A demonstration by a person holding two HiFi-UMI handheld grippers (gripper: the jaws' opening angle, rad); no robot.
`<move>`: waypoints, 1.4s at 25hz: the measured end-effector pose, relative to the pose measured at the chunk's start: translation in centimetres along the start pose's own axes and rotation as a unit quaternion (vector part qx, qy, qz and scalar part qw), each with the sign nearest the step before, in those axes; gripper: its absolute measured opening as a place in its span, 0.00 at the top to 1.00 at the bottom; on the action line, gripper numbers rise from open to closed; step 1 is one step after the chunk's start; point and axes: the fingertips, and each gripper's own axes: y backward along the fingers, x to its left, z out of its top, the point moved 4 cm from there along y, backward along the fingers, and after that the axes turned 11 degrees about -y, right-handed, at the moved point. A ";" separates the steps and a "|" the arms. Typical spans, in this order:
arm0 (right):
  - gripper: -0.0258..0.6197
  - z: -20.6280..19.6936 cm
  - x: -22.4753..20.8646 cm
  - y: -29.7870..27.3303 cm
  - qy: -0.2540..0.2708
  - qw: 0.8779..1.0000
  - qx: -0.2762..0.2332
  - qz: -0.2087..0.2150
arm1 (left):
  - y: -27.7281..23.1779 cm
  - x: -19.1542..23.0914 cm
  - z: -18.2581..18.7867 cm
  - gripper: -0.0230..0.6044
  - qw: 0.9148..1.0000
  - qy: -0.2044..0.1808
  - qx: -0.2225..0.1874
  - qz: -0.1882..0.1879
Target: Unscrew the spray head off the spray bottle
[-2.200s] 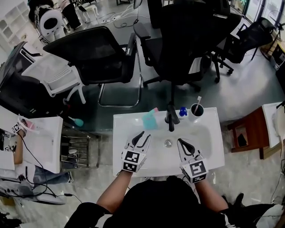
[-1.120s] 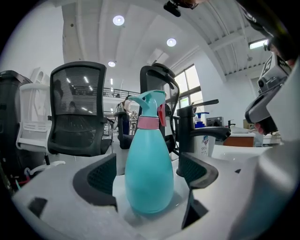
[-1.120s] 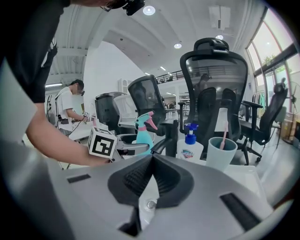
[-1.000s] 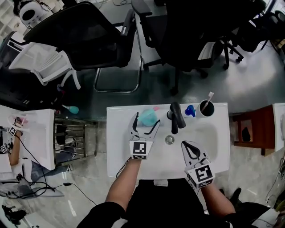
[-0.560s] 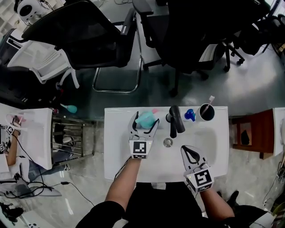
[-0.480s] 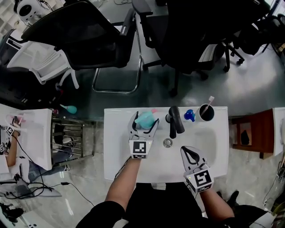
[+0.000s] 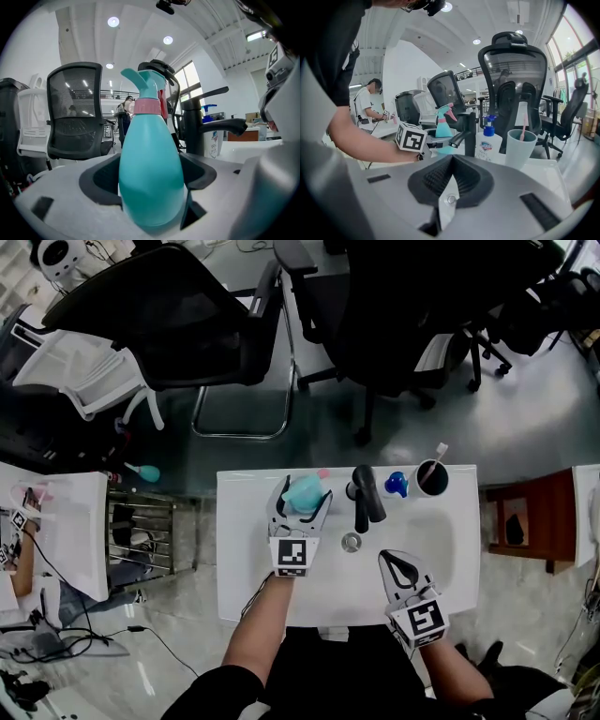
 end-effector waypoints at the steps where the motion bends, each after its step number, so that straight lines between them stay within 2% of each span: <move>1: 0.95 0.0 0.0 0.0 0.001 1.000 -0.001 0.000 | 0.1 0.0 0.4 0.33 1.000 -0.002 -0.003 -0.002; 6: 0.95 0.1 0.4 -0.1 0.005 1.000 -0.008 0.002 | 1.1 0.4 2.8 0.33 1.000 -0.004 -0.013 -0.005; 11: 0.95 1.0 1.3 0.0 0.009 1.000 -0.021 0.010 | 2.6 0.6 5.9 0.33 0.999 -0.044 -0.026 -0.011; 15: 0.95 1.7 2.0 0.0 0.010 0.999 -0.036 0.018 | 4.1 0.6 8.7 0.33 0.998 -0.051 -0.037 -0.010; 19: 0.95 3.2 3.1 0.8 0.010 0.998 -0.056 0.026 | 5.7 0.1 10.7 0.34 0.995 -0.092 -0.033 -0.018; 21: 0.95 4.4 3.7 1.3 0.012 0.997 -0.073 0.031 | 6.6 -0.3 11.6 0.34 0.995 -0.092 -0.035 -0.026; 27: 0.95 7.9 6.9 3.7 0.038 0.988 -0.122 0.085 | 8.7 -1.3 13.9 0.34 0.993 -0.104 -0.045 -0.043; 31: 0.95 10.2 9.1 5.3 0.063 0.980 -0.155 0.106 | 10.0 -1.7 15.6 0.34 0.994 -0.087 -0.050 -0.044; 35: 0.95 12.2 10.9 6.0 0.077 0.974 -0.170 0.126 | 10.7 -1.8 15.9 0.34 0.993 -0.088 -0.054 -0.057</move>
